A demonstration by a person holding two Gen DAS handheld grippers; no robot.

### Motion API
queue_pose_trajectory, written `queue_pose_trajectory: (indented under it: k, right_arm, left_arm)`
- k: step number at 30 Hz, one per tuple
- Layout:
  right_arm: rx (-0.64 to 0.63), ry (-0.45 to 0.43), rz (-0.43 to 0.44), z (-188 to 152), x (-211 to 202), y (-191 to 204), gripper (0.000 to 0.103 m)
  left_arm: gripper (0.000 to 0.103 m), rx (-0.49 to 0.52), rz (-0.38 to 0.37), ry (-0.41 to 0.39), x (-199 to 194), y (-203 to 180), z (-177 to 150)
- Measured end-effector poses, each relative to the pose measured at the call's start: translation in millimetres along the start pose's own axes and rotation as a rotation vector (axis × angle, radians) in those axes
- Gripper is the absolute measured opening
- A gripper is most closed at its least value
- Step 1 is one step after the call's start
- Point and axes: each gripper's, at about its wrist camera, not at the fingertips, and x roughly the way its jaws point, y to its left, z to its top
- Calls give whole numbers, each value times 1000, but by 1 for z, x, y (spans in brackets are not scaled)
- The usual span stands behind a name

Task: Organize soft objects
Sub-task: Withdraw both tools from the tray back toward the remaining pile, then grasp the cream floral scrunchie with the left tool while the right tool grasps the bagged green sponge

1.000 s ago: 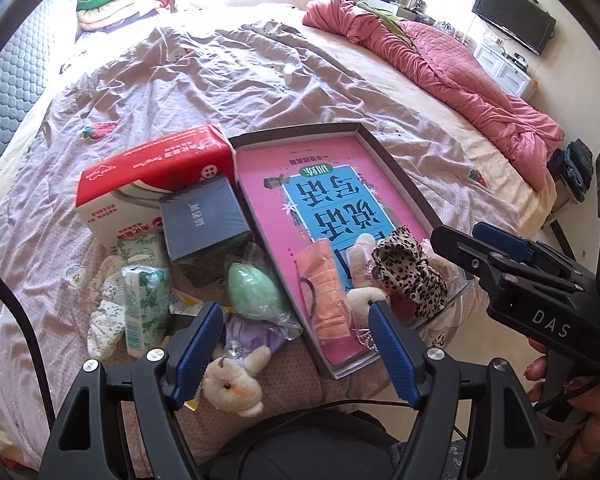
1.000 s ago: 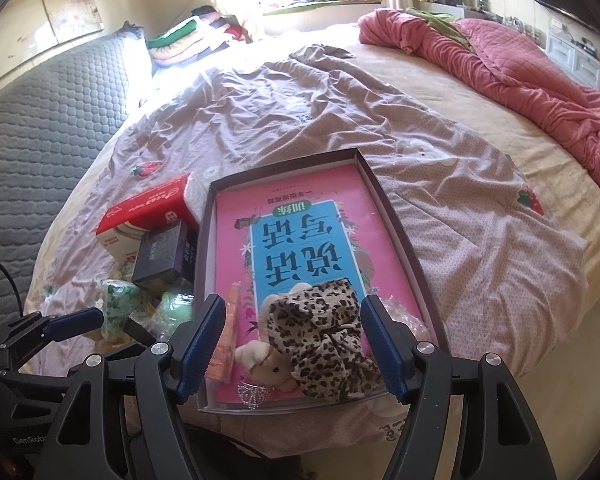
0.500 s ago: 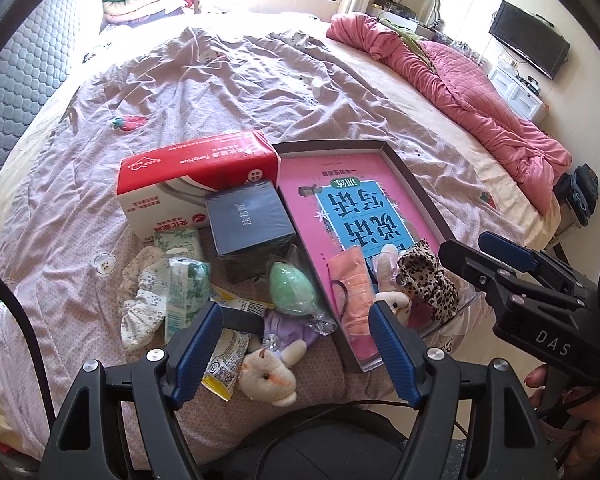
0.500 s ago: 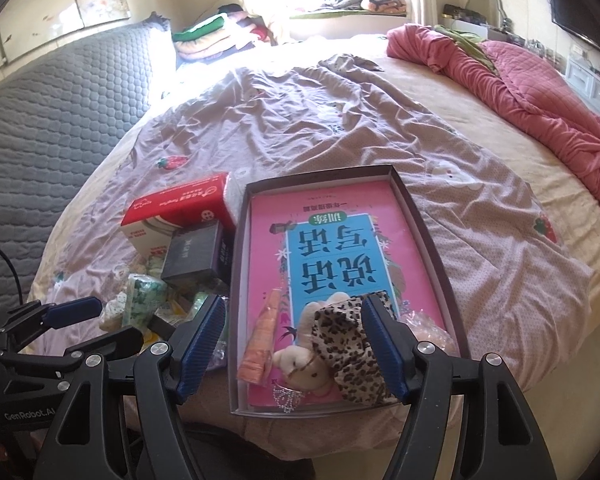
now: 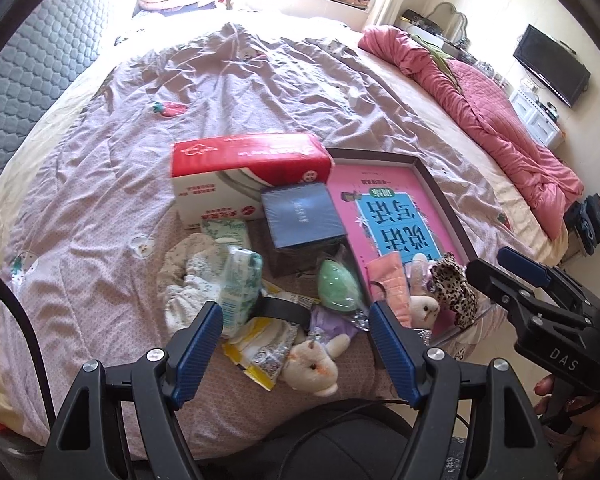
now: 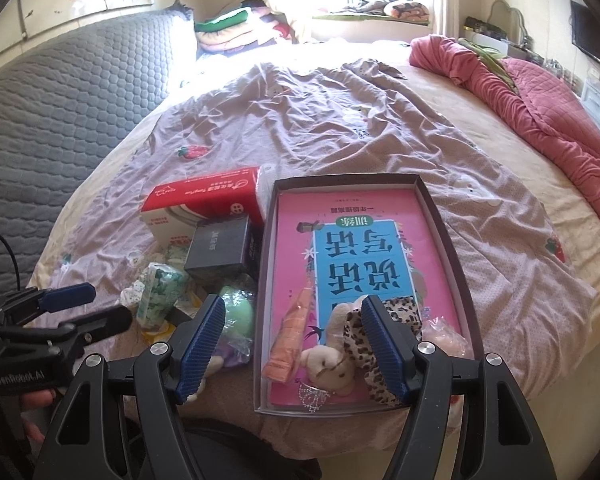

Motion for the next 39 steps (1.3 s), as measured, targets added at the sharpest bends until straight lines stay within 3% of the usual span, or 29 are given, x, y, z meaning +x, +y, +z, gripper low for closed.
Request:
queue_pose_trajectory:
  k: [22, 39]
  right_arm:
    - [-123, 44, 38, -8, 17, 43, 72]
    - [-188, 124, 63, -21, 51, 66, 72]
  left_arm:
    - [75, -182, 88, 18, -6, 100, -20]
    - [75, -215, 78, 105, 34, 115, -32]
